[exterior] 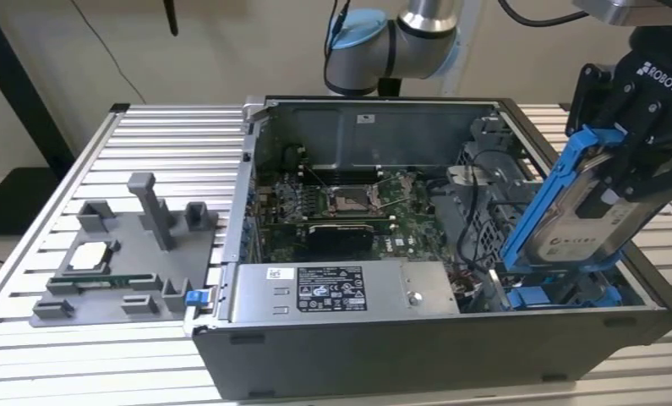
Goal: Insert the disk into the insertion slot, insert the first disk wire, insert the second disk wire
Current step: 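Insert the disk into the insertion slot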
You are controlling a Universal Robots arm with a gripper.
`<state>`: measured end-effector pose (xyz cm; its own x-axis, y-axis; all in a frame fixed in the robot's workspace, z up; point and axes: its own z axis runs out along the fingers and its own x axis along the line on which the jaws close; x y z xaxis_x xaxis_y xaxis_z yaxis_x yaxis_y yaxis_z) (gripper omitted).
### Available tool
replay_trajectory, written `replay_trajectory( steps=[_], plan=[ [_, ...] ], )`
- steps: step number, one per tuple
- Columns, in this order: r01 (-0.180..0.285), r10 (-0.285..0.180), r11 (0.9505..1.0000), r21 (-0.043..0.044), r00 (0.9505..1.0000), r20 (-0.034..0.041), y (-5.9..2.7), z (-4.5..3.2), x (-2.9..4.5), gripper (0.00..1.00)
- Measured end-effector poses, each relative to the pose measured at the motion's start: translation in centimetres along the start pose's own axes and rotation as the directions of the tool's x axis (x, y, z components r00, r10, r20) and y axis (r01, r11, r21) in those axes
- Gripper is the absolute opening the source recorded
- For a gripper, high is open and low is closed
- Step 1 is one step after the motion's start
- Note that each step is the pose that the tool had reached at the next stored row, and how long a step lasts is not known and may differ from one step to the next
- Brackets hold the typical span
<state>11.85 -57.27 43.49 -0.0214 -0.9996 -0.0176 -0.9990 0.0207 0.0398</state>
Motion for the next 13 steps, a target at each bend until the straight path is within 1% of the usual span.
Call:
replay_trajectory(
  steps=[8,13],
  plan=[
    [0.000,0.000,1.0000,0.0000,1.0000,0.0008,0.00,0.08,0.00,0.00],
    [0.000,0.000,1.0000,0.0000,1.0000,0.0012,-0.01,0.28,0.01,0.00]
  ],
)
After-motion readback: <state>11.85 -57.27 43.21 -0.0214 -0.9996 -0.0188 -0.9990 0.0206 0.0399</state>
